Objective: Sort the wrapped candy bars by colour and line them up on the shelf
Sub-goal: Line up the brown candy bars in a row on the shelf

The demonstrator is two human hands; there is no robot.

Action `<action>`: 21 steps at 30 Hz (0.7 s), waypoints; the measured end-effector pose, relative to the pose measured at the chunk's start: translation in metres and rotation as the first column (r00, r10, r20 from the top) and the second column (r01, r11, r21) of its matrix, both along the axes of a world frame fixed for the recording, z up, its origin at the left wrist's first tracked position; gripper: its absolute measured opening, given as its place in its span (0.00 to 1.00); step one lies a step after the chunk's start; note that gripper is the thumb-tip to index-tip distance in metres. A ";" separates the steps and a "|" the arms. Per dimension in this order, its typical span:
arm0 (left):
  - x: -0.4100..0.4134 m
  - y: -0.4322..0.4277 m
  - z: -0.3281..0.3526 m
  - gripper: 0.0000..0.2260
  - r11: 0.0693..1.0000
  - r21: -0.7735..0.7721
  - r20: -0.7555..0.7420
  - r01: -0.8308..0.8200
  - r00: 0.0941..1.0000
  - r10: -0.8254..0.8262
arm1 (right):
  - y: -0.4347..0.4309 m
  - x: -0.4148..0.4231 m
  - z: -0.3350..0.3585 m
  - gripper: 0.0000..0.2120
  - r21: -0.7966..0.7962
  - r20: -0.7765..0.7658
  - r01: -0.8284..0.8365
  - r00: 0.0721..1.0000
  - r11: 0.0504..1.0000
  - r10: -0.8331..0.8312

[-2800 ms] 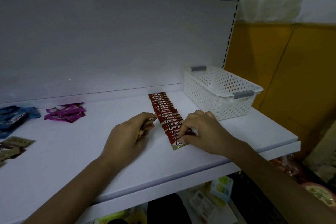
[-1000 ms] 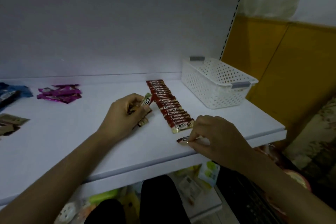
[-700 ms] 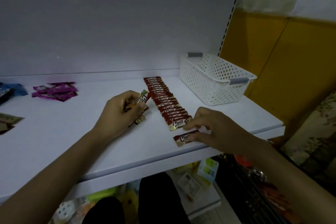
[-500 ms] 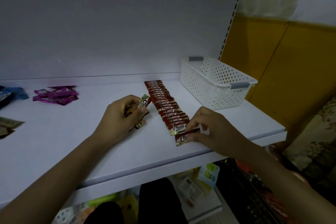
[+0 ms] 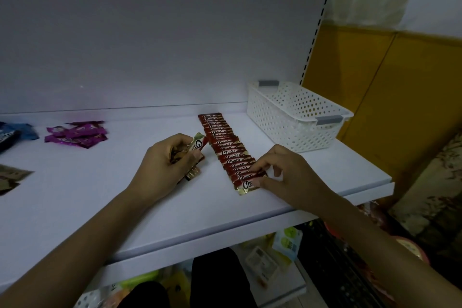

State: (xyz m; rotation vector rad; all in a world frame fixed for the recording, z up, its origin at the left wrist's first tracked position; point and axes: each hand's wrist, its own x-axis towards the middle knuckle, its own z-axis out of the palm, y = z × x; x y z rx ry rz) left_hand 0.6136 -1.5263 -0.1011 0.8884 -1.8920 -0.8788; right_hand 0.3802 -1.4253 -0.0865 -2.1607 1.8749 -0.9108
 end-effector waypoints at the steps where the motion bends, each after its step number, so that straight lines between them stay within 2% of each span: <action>1: 0.000 0.000 0.001 0.02 1.000 0.004 -0.011 0.006 1.000 -0.006 | -0.001 0.001 0.001 0.09 -0.020 0.022 0.002 1.000 1.000 -0.002; 3: -0.001 0.003 0.001 0.02 0.998 0.027 -0.078 0.055 0.996 -0.053 | -0.004 0.003 0.000 0.07 -0.084 0.089 0.018 0.996 0.996 -0.011; 5: -0.003 0.006 0.002 0.03 0.992 0.045 -0.133 0.118 0.985 -0.111 | -0.009 0.011 0.001 0.07 -0.120 0.232 0.034 0.973 0.992 -0.005; 7: -0.005 0.009 0.003 0.06 0.984 0.072 -0.146 0.165 0.977 -0.153 | -0.018 0.027 0.002 0.07 -0.075 0.413 0.010 0.910 0.997 0.021; 9: -0.005 0.010 0.003 0.08 0.976 0.105 -0.147 0.191 0.974 -0.175 | -0.028 0.044 0.006 0.06 -0.011 0.530 -0.033 0.848 0.999 0.034; 12: -0.004 0.009 0.004 0.06 0.975 0.120 -0.156 0.189 0.973 -0.169 | -0.040 0.058 0.012 0.08 0.016 0.576 -0.070 0.816 0.997 0.048; 15: -0.003 0.007 0.003 0.03 0.981 0.108 -0.119 0.159 0.982 -0.145 | -0.045 0.059 0.017 0.08 0.020 0.691 -0.073 0.722 0.997 0.039; 17: -0.002 0.006 0.003 0.03 0.984 0.104 -0.109 0.143 0.985 -0.131 | -0.046 0.060 0.018 0.06 0.022 0.720 -0.068 0.694 0.997 0.031; 21: -0.002 0.009 0.006 0.05 0.974 0.127 -0.165 0.188 0.972 -0.166 | -0.044 0.066 0.018 0.05 0.010 0.616 -0.118 0.783 0.993 0.087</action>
